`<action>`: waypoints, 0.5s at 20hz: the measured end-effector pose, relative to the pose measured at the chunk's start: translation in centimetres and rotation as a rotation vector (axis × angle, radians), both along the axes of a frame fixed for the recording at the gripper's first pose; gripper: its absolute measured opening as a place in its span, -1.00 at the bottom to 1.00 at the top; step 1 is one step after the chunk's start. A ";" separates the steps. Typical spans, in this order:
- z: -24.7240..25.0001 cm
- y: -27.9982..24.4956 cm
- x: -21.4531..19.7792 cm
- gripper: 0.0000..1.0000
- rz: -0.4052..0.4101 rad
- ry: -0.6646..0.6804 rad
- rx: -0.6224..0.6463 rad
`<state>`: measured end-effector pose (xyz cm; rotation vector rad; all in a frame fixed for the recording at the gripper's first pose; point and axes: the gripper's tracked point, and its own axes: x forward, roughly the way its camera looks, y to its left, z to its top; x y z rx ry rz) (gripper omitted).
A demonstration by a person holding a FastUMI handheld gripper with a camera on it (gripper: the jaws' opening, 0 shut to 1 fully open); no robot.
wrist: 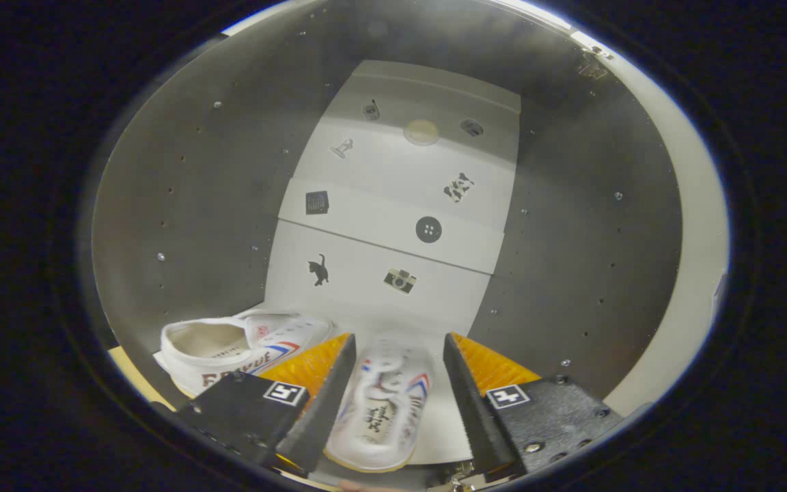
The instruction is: Open the shoe cabinet door, grab the shoes and put them into the shoe cabinet, then close the shoe cabinet door.
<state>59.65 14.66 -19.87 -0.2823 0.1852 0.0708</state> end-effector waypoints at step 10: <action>8.0 1.7 -11.5 0.99 -0.048 -0.060 0.127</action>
